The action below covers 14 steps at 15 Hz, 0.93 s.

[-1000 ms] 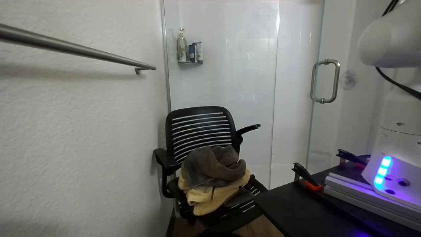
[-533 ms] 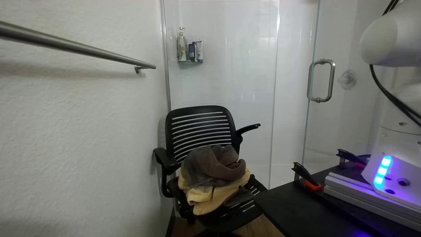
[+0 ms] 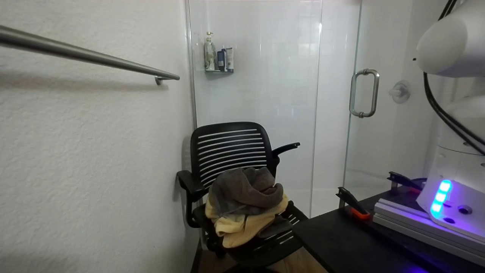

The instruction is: Close the shower door

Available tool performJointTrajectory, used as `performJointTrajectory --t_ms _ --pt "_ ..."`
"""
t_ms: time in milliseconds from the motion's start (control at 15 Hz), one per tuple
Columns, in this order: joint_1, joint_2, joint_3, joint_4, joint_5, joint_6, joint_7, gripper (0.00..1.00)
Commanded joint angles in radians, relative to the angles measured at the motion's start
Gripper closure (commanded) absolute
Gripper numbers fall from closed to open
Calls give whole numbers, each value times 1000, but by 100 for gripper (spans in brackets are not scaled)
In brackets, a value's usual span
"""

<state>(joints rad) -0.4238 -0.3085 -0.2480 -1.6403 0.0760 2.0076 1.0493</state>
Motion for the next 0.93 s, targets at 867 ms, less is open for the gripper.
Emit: performJointTrajectory --t_ms 867 --pt "112 99 -15 38 27 -56 5 0"
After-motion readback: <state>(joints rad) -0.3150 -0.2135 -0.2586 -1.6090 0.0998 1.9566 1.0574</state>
